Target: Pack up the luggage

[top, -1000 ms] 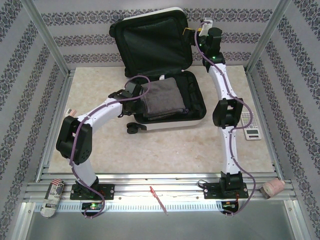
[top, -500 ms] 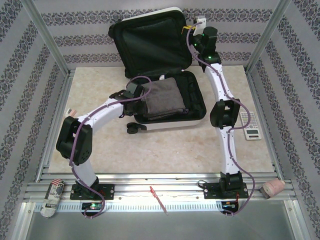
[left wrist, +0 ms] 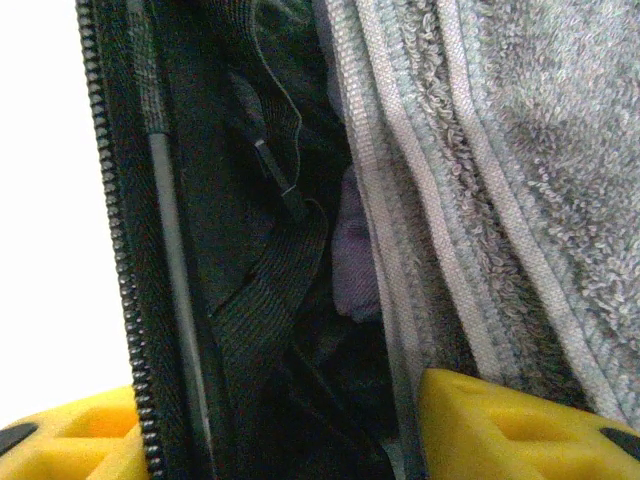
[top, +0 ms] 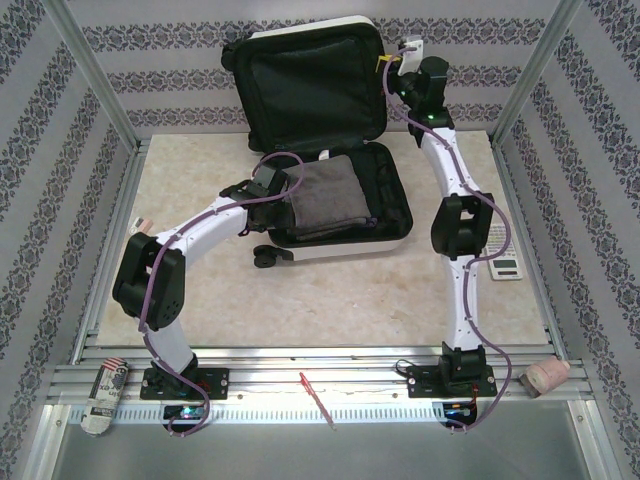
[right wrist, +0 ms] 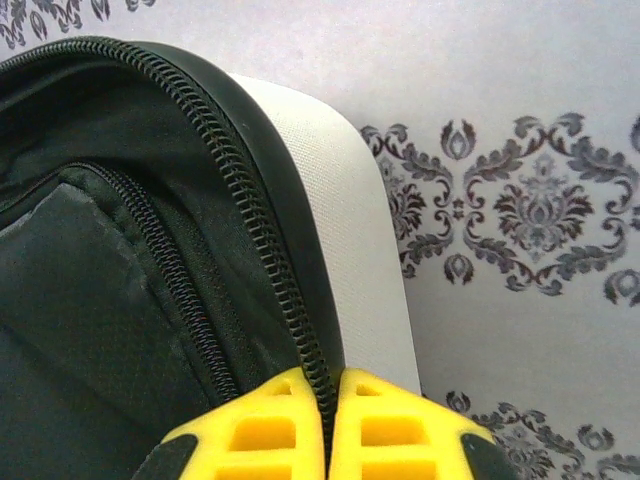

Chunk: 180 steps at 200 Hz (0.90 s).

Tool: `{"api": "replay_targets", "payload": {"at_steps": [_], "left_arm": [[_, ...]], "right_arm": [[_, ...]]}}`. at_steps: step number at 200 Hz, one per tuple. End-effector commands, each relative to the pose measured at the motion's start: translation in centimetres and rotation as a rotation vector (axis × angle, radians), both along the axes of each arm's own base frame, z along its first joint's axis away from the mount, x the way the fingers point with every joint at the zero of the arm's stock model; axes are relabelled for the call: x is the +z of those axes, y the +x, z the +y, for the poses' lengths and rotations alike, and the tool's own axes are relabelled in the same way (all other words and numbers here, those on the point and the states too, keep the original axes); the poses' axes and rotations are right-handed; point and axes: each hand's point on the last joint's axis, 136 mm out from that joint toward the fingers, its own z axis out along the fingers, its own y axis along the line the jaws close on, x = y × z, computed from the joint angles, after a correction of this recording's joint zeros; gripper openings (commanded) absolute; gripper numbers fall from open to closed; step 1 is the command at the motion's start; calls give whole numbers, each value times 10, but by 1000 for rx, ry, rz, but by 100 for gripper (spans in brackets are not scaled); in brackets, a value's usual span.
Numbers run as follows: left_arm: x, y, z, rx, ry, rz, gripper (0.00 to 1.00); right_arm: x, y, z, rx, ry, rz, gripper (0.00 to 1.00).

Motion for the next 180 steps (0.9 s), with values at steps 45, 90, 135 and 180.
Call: {"api": "replay_targets", "payload": {"at_steps": [45,90,135,180], "left_arm": [[13,15,-6,20,-9,-57,57],[27,22,-5,18,-13,-95,59],[42,24,-1,26,-13,-132,60],[48,22,5,37,-15,-149,60]], "right_arm": [[60,-67,-12,82,46,-176,0],[56,-91,-14,86,22,-248,0],[53,-110,-17,100,31,-323,0],[43,-125,-19,91,33,-356,0]]}}
